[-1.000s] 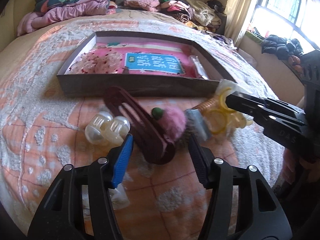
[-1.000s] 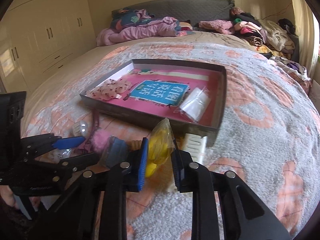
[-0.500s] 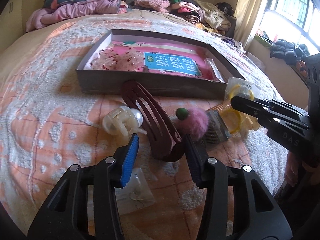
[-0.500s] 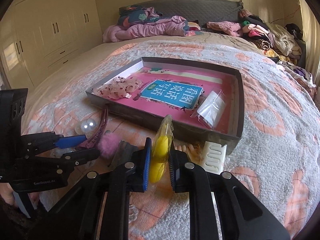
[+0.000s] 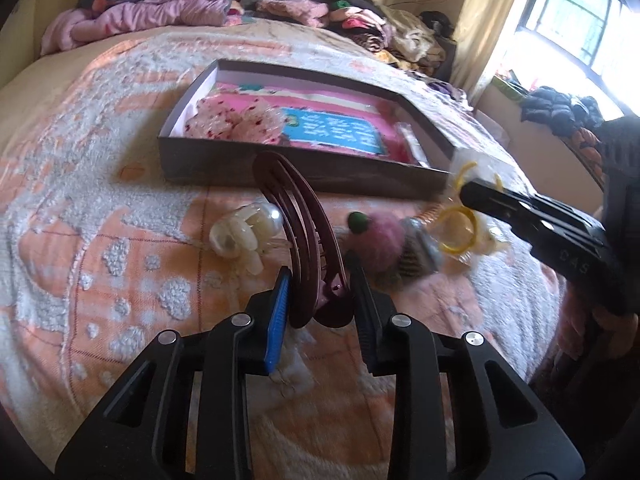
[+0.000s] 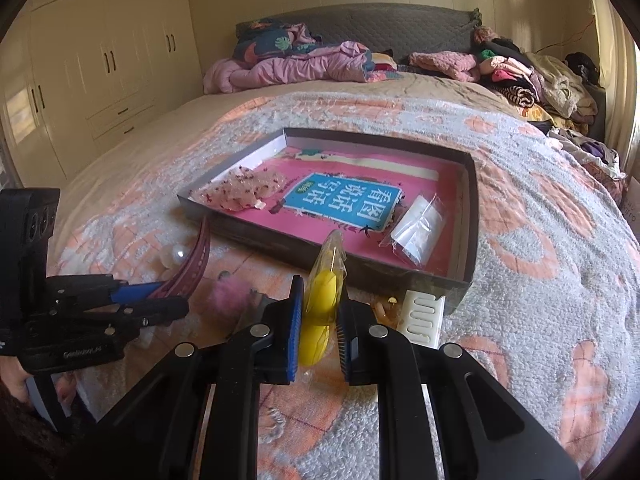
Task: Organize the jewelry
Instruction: 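Carry both items into the tray and open both grippers, then withdraw both tools from the tray back over the remaining accessories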
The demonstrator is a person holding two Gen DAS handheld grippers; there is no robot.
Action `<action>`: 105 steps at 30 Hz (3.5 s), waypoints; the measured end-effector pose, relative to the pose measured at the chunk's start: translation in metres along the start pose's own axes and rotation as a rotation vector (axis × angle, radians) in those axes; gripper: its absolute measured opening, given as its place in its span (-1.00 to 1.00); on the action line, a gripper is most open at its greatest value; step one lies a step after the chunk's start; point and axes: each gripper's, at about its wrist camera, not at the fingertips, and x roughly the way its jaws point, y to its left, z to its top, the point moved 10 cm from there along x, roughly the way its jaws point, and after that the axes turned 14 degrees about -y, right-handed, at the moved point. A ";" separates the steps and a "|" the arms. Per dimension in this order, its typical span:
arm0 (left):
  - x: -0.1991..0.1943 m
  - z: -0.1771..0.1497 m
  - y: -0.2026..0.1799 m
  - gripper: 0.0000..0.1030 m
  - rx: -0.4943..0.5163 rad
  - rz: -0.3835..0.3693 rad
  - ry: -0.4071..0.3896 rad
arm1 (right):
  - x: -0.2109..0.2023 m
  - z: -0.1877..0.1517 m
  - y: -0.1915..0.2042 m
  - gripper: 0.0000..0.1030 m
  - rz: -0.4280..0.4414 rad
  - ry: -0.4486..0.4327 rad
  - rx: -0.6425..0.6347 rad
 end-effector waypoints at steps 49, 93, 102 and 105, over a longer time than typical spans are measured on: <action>0.067 0.167 -0.052 -1.00 0.181 -0.090 -0.184 | -0.006 0.091 -0.090 -0.71 -0.152 -0.141 0.066; 0.078 0.125 0.035 -0.57 0.068 0.066 -0.117 | 0.088 0.049 -0.090 0.11 -0.211 0.030 0.059; 0.059 0.135 0.023 -0.08 0.068 0.059 -0.162 | 0.048 0.066 -0.094 0.64 -0.263 -0.074 0.062; 0.051 0.138 0.020 0.12 0.075 0.069 -0.180 | 0.035 0.070 -0.097 0.73 -0.285 -0.103 0.067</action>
